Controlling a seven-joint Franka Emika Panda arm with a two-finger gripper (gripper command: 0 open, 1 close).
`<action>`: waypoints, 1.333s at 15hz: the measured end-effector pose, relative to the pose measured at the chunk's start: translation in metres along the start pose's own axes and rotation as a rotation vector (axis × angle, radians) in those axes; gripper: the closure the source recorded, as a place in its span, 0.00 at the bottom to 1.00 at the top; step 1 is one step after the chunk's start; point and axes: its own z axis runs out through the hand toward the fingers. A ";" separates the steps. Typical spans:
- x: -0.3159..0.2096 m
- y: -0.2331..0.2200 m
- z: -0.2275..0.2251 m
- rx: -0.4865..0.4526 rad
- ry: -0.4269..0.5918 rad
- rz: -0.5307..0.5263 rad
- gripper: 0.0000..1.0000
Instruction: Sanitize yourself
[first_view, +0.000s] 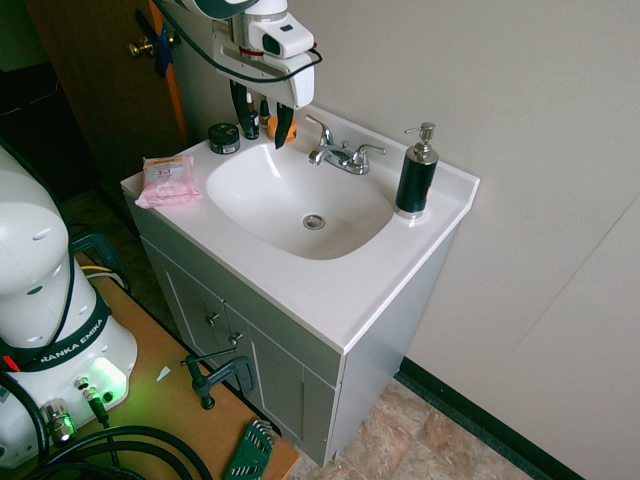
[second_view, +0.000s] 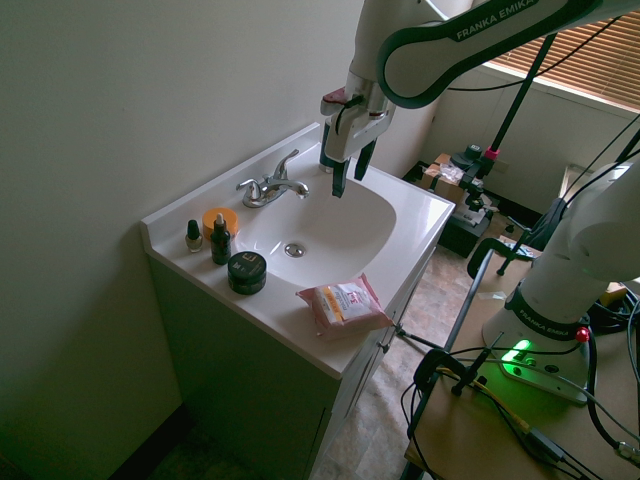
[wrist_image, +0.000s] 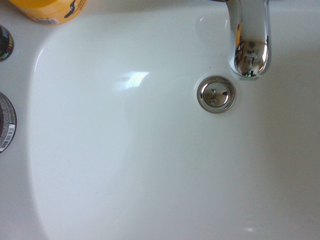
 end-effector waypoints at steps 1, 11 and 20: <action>0.000 0.000 0.000 0.000 -0.002 0.001 0.00; 0.168 -0.007 -0.085 0.149 0.023 0.287 1.00; 0.268 0.039 -0.088 0.159 -0.007 0.446 1.00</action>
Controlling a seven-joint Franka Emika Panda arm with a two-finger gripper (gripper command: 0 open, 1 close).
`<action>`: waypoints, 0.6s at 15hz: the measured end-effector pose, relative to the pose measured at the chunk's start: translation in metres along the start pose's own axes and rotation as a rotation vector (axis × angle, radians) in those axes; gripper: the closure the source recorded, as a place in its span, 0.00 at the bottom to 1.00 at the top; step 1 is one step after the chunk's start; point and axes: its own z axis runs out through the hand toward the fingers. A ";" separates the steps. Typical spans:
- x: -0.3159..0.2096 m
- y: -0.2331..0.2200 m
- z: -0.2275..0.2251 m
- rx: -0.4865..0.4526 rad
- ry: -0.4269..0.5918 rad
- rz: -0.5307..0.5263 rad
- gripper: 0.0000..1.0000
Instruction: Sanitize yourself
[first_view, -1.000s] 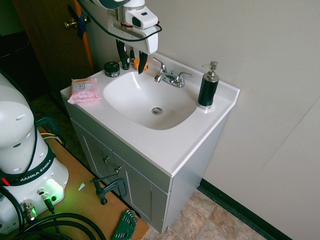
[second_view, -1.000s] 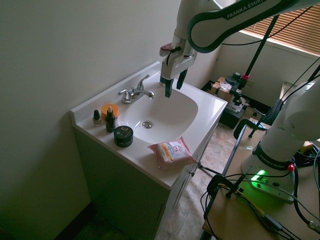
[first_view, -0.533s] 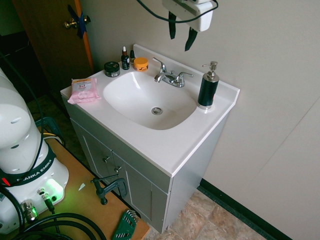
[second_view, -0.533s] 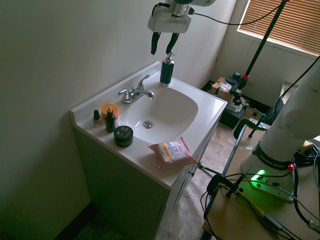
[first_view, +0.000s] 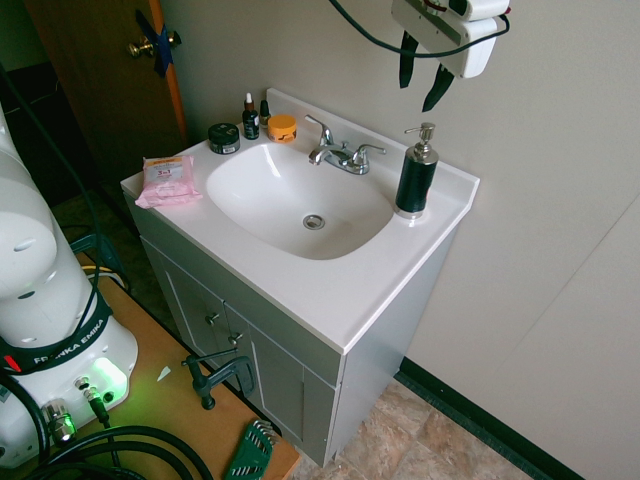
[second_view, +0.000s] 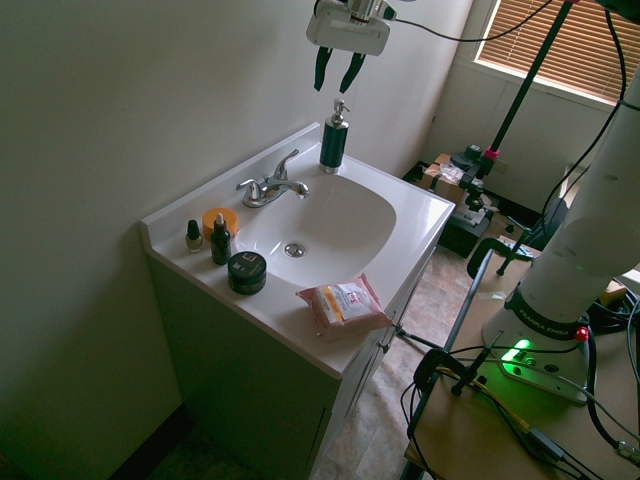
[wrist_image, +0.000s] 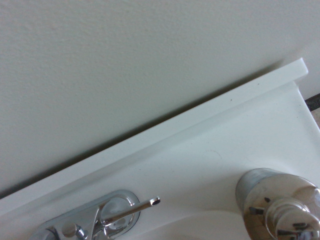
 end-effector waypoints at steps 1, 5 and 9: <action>0.002 0.002 0.000 -0.002 -0.001 0.003 1.00; 0.012 0.011 0.000 -0.004 -0.003 0.014 1.00; 0.023 0.021 0.001 -0.008 -0.003 0.024 1.00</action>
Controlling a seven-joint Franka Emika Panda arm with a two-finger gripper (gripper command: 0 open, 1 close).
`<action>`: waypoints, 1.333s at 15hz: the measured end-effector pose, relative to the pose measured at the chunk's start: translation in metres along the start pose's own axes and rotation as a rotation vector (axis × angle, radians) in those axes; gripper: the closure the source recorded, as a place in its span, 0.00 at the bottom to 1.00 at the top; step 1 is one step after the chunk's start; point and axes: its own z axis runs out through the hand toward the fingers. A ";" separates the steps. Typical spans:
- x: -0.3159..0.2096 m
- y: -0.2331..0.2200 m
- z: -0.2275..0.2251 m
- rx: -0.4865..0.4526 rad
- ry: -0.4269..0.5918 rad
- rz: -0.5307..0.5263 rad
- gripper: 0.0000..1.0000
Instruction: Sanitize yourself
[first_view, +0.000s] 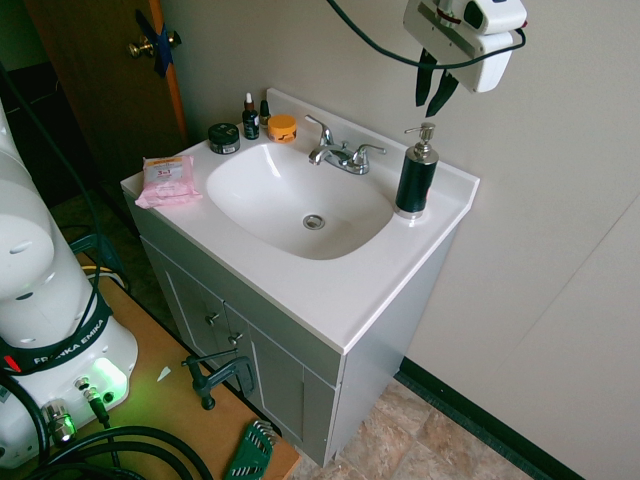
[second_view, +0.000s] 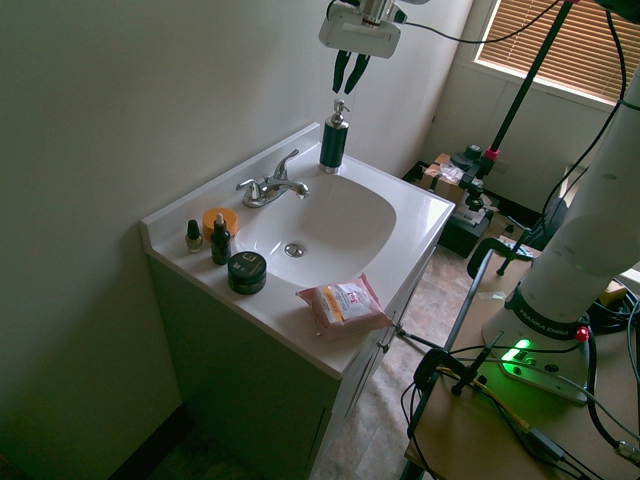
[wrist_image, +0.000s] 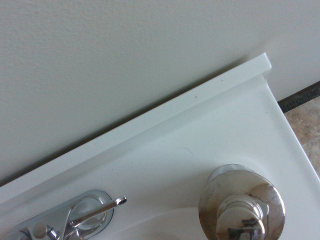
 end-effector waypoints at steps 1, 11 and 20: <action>0.000 0.000 0.000 0.000 0.000 -0.001 1.00; 0.007 0.004 0.014 -0.018 -0.005 0.010 1.00; 0.014 0.006 0.030 -0.030 -0.003 0.021 1.00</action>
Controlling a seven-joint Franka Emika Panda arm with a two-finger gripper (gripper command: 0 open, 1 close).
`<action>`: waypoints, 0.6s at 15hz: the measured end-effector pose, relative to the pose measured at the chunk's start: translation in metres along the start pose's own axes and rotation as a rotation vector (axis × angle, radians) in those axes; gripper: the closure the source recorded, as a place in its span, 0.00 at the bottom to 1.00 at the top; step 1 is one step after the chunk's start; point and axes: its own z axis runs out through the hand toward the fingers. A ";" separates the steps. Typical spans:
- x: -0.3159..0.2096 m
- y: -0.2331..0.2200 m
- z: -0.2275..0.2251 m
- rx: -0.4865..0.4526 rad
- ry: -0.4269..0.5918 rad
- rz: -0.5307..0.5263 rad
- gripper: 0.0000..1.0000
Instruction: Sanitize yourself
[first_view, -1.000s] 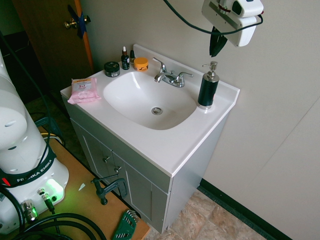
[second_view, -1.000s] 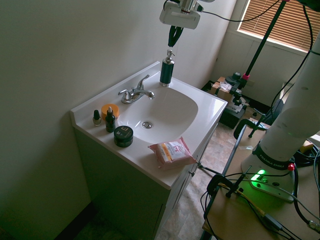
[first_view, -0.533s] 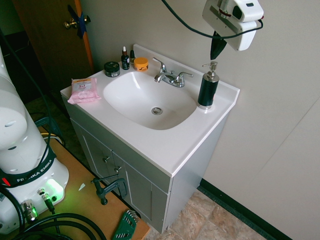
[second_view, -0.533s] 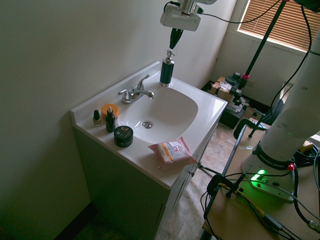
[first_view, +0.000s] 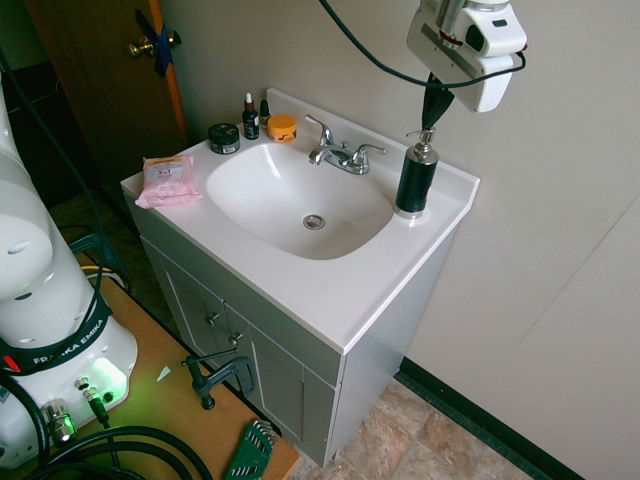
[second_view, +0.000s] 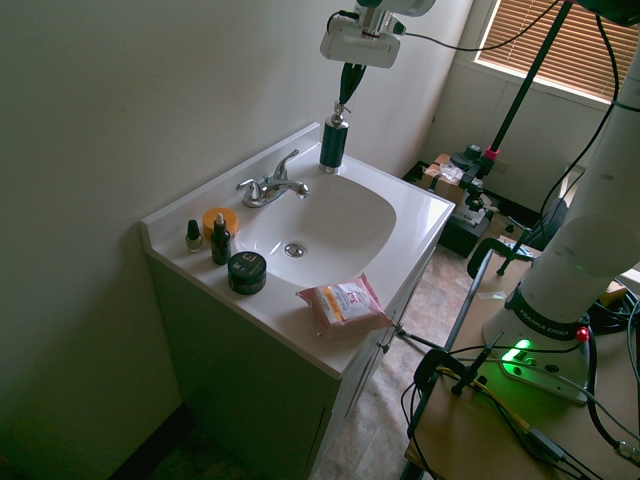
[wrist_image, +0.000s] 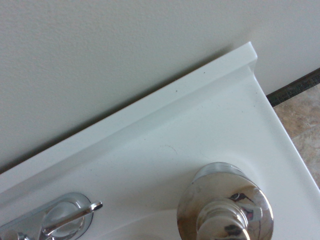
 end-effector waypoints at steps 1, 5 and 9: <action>0.001 0.000 0.005 -0.002 0.001 0.002 1.00; 0.002 0.002 -0.001 0.018 -0.007 -0.007 1.00; -0.023 0.009 -0.036 0.042 -0.028 -0.114 0.00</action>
